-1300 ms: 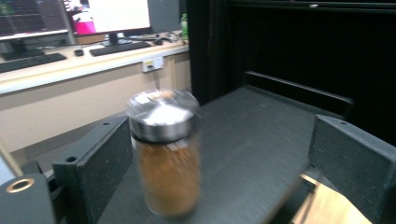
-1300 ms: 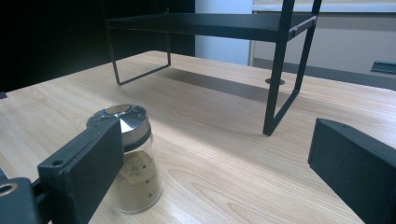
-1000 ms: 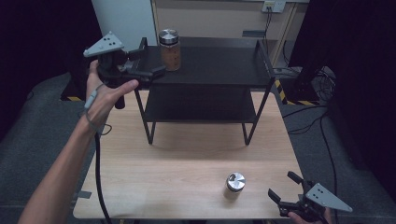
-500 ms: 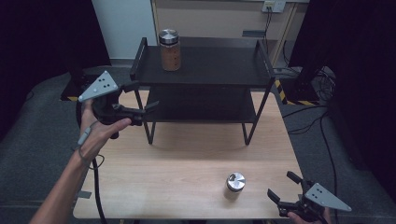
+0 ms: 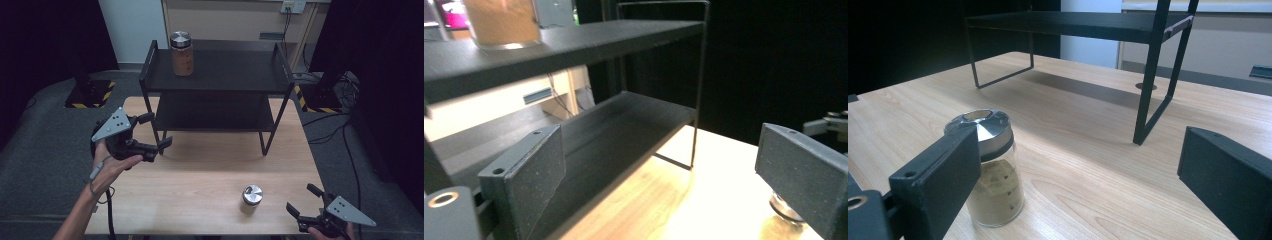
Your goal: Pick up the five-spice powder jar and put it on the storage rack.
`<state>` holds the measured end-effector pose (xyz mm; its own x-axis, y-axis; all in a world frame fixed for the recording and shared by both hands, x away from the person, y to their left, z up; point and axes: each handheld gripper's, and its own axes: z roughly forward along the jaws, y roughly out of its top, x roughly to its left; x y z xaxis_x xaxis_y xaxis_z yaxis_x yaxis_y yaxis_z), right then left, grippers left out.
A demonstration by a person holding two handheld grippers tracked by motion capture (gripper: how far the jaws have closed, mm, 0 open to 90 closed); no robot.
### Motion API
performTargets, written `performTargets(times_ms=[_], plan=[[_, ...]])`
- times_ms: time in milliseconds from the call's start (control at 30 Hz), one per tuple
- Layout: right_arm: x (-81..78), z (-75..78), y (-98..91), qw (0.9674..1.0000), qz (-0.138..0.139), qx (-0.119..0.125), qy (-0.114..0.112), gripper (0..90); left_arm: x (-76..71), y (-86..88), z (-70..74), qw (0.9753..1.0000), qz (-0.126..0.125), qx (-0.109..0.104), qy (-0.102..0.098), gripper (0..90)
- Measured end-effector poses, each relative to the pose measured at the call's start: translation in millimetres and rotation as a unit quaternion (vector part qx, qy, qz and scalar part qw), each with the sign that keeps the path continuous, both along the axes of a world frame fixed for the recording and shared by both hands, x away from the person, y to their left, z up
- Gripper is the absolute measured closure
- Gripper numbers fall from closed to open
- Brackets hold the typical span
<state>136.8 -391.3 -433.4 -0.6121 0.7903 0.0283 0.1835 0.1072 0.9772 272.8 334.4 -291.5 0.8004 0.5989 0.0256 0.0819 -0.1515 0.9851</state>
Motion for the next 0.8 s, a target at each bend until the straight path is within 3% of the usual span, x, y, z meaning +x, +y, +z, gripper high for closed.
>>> performTargets(times_ms=[133,567,800], plan=[[-0.3,0.0,0.1,1.0000,-0.001,0.000,0.000,4.3,-2.5,-1.6,-14.8,1.0000,-0.005,0.002,0.003,4.6],[-0.5,-0.1,0.1,1.0000,-0.001,0.001,0.000,4.3,-11.4,-11.7,-66.0,0.9987,0.001,0.015,0.049,4.8],[-0.5,0.0,0.0,1.0000,-0.001,0.001,0.000,4.3,-8.9,-18.2,-86.0,0.9976,0.001,0.010,0.068,4.7]])
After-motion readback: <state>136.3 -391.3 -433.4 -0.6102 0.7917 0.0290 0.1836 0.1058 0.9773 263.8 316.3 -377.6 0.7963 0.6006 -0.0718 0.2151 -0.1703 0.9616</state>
